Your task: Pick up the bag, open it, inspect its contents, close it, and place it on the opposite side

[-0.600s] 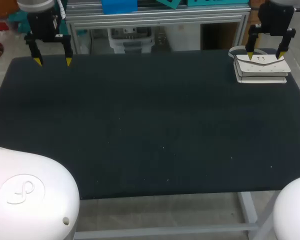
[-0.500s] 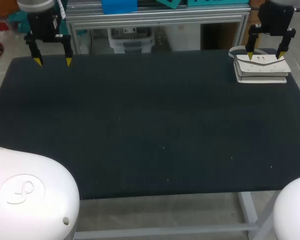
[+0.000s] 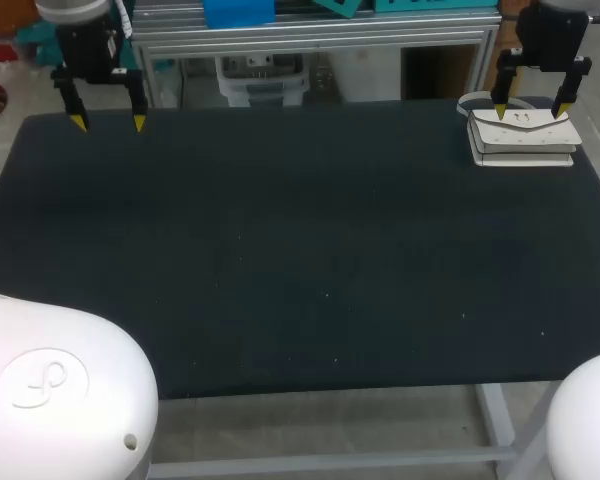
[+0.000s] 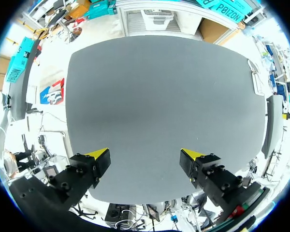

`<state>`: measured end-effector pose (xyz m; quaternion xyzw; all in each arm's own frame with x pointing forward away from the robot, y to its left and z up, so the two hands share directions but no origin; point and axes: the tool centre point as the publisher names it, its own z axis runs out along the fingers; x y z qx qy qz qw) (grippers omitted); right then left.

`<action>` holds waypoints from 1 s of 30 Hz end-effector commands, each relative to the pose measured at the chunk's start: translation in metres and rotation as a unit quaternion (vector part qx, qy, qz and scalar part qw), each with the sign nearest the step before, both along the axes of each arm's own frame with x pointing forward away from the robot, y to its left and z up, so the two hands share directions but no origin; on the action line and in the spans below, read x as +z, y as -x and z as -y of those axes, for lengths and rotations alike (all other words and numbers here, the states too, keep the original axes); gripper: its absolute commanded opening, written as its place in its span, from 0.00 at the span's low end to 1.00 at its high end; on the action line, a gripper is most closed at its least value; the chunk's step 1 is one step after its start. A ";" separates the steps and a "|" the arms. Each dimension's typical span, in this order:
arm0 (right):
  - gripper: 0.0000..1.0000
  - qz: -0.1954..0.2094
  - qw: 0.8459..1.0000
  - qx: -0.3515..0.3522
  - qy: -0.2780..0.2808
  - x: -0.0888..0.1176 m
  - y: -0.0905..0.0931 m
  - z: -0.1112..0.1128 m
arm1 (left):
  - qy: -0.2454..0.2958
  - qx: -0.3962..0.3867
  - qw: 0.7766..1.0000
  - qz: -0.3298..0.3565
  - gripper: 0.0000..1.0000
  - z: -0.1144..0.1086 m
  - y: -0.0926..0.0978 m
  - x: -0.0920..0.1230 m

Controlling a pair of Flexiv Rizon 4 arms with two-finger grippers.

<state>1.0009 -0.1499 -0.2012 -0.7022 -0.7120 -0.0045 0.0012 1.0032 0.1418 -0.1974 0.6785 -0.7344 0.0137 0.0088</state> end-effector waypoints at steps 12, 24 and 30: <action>1.00 -0.009 0.996 0.010 -0.083 -0.009 -0.007 0.047 | 0.082 -0.275 0.956 0.063 1.00 0.025 0.032 0.004; 1.00 -0.008 0.986 0.025 -0.163 -0.033 -0.030 0.098 | 0.142 -0.469 0.861 0.133 1.00 0.065 0.063 -0.016; 1.00 -0.009 0.982 0.033 -0.187 -0.039 -0.042 0.115 | 0.167 -0.515 0.822 0.178 1.00 0.089 0.072 -0.024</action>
